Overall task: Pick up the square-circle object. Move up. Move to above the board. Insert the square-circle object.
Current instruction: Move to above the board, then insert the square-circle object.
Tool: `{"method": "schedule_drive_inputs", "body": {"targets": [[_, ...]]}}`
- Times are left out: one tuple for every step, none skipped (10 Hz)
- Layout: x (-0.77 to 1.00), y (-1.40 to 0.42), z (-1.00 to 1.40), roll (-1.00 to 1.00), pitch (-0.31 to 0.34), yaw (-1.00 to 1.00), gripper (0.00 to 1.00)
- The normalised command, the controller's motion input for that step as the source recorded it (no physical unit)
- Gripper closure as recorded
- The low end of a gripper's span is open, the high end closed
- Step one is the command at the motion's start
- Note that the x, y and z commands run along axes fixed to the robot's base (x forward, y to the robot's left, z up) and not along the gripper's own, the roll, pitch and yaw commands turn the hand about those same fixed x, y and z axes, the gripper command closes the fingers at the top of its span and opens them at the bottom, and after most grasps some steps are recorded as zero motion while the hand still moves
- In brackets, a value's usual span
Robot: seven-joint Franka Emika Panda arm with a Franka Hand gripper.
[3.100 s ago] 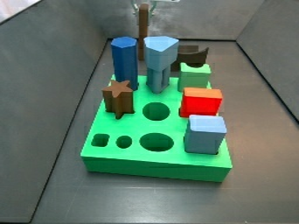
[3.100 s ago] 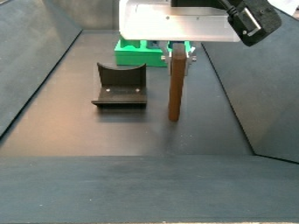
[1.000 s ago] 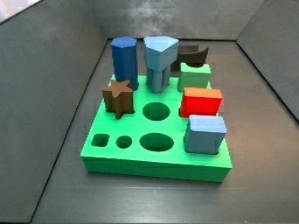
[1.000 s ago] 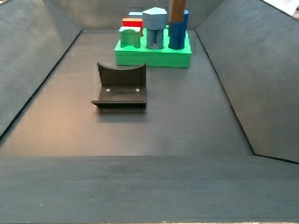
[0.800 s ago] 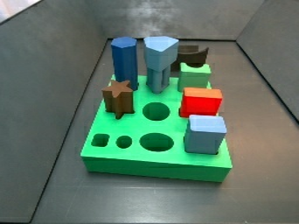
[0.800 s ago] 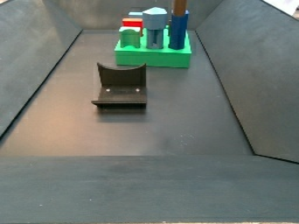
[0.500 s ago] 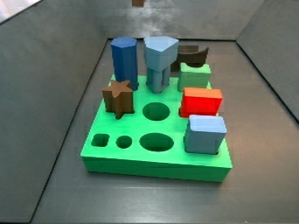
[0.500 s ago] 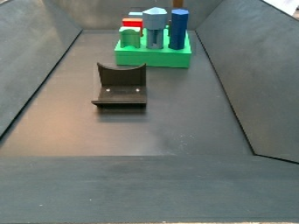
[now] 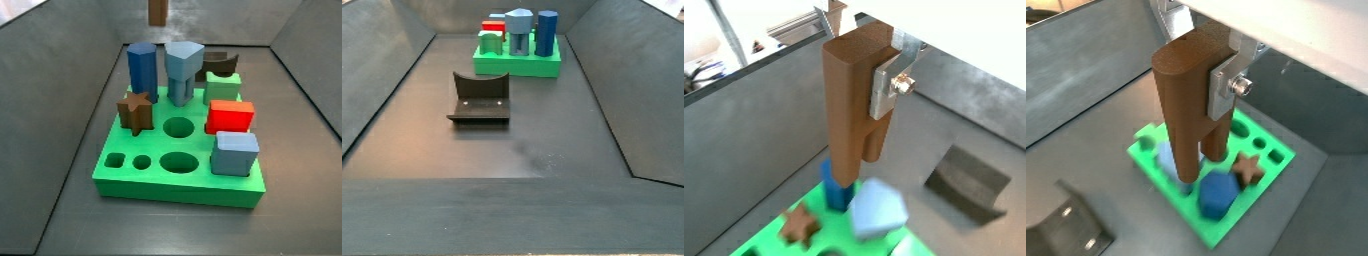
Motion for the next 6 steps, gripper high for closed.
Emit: {"method": "schedule_drive_inputs", "body": {"targets": [[0.14,-0.85,0.03,0.0,0.133,0.01,1.0],[0.13,-0.68,0.03,0.0,0.131,0.0,1.0],[0.09,-0.37,0.03,0.01,0.125,0.01,1.0],[-0.06,0.0,-0.49,-0.17,-0.246,0.0,1.0],[-0.11,0.0,-0.07,0.0,0.076,0.0,1.0],[-0.27,-0.44,0.0,0.0,0.043,-0.23,1.0]]}}
